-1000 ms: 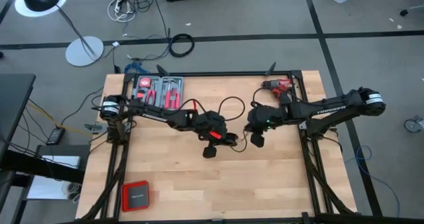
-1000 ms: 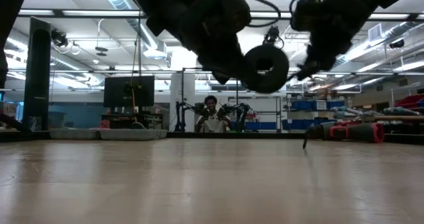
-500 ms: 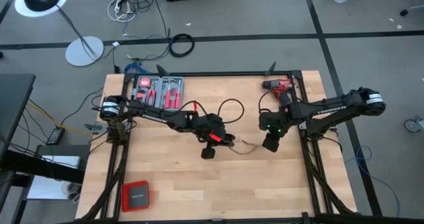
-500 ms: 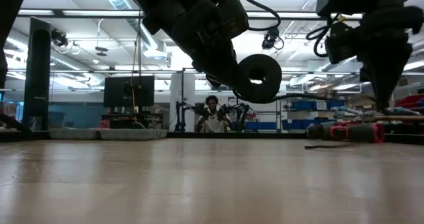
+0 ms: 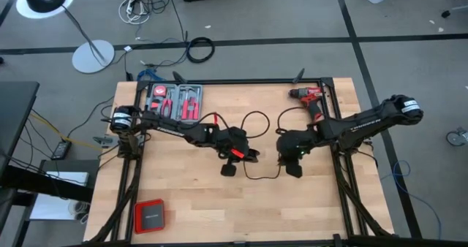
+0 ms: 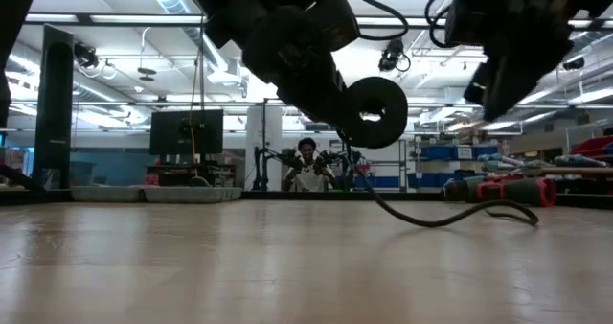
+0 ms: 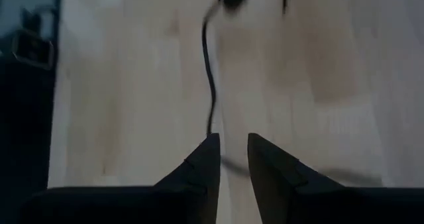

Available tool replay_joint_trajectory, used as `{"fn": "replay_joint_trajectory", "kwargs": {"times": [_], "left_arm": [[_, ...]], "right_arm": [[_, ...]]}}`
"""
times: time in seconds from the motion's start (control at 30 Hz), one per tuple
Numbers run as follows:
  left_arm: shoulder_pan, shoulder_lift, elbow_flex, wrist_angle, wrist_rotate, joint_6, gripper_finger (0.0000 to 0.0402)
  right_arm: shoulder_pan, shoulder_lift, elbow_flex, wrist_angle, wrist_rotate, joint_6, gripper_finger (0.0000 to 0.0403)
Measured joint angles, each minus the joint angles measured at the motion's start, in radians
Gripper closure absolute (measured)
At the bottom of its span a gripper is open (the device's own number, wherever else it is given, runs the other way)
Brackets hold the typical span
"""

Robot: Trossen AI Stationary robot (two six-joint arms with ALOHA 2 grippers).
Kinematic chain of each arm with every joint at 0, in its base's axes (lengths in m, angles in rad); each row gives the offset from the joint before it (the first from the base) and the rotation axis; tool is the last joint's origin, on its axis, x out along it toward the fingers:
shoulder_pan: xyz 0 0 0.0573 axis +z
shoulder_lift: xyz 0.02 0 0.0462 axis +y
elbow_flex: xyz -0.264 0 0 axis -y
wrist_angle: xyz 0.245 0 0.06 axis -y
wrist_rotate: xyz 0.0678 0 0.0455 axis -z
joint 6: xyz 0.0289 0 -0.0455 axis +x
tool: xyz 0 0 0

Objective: Coil cords
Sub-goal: Coil the black wire on the spool

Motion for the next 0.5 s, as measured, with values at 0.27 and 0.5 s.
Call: {"fn": "replay_joint_trajectory", "kwargs": {"times": [0.27,0.5], "left_arm": [[-0.058,0.000,0.089,-0.181,0.006,0.084,0.0401],[-0.110,0.000,0.233,-0.362,-0.057,0.110,0.0401]], "right_arm": [[0.019,0.021,-0.244,0.582,0.014,0.044,0.0327],[0.003,0.165,-0.379,1.000,-0.005,0.117,0.0327]]}}
